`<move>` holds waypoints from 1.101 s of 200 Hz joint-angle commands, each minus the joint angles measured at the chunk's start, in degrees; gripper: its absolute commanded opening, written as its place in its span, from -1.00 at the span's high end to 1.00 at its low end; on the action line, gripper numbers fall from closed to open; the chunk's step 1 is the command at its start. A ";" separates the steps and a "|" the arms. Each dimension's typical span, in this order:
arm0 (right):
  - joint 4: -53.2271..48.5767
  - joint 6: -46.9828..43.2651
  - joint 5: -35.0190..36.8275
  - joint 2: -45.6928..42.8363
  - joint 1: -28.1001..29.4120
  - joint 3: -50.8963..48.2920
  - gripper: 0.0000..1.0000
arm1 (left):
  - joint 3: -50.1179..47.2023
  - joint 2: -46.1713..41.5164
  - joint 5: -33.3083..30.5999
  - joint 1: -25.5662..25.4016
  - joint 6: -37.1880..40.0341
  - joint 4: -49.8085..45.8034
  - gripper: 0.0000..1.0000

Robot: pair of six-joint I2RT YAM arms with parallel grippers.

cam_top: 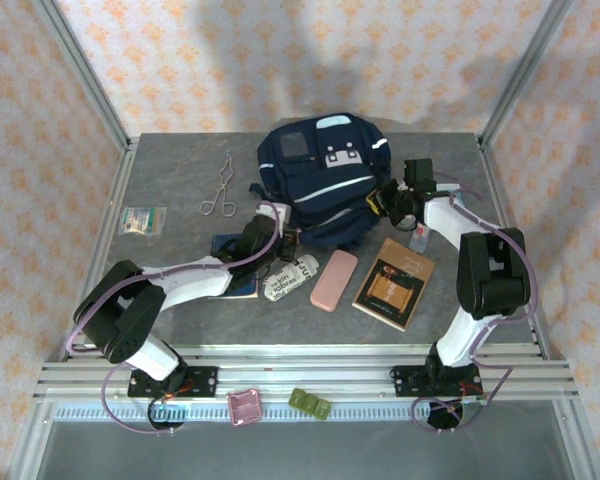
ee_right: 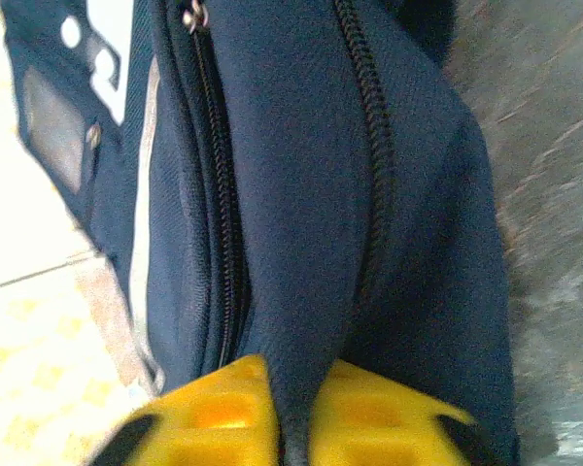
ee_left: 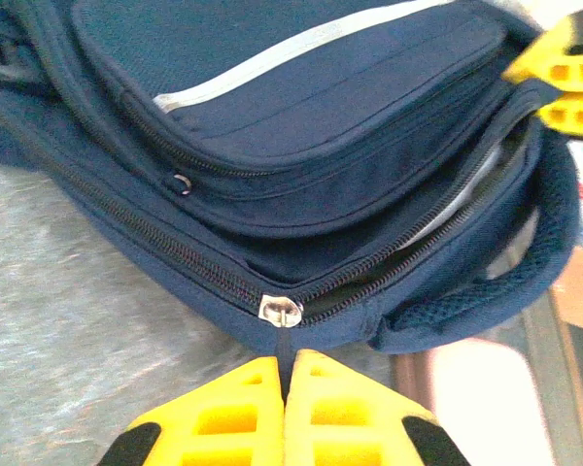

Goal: Pack the student bag

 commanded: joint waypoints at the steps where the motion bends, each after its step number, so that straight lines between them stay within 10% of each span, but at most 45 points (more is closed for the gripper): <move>1: -0.20 -4.01 8.35 2.06 -1.23 5.98 0.22 | 2.67 1.76 1.50 -2.67 -2.91 1.74 1.00; 93: -1.66 -0.78 0.89 -15.67 4.93 -9.95 -0.20 | 8.15 9.18 3.69 -5.23 -4.15 4.71 1.00; 220: 9.23 14.83 1.34 -1.92 16.60 -12.26 -0.13 | 6.35 7.61 2.77 -5.59 -3.98 5.39 1.00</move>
